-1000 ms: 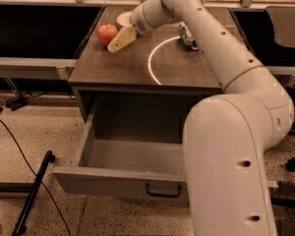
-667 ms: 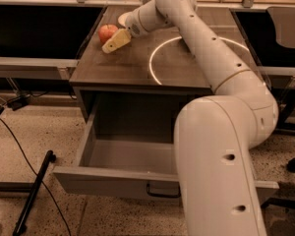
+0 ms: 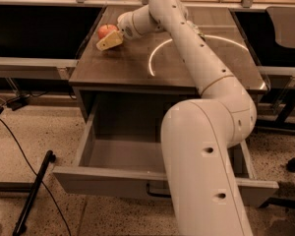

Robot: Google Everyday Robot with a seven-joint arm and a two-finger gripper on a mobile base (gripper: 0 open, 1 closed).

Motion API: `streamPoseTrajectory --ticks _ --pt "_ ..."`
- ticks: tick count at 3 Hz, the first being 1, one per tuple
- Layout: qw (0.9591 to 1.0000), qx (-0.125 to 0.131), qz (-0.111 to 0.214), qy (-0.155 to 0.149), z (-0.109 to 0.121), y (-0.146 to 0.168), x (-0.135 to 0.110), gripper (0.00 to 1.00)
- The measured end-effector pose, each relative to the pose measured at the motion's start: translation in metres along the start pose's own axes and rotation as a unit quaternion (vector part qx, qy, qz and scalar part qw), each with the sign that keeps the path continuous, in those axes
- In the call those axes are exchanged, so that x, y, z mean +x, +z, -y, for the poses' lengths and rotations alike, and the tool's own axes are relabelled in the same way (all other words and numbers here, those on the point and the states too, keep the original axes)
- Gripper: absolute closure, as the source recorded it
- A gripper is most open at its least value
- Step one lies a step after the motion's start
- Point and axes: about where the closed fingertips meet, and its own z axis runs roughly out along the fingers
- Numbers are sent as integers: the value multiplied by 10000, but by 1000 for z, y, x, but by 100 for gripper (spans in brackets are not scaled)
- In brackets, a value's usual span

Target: Place apple into top drawer

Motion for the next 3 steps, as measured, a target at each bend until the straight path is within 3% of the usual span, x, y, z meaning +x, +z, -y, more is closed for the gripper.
streamPoseTrajectory --ticks 1,2,3 --pt "9996 -87 246 76 1 8 -4 47" --pt "9972 -281 693 -90 -2 1 -17 70" --pt "9911 -584 946 -738 -19 -41 -26 93"
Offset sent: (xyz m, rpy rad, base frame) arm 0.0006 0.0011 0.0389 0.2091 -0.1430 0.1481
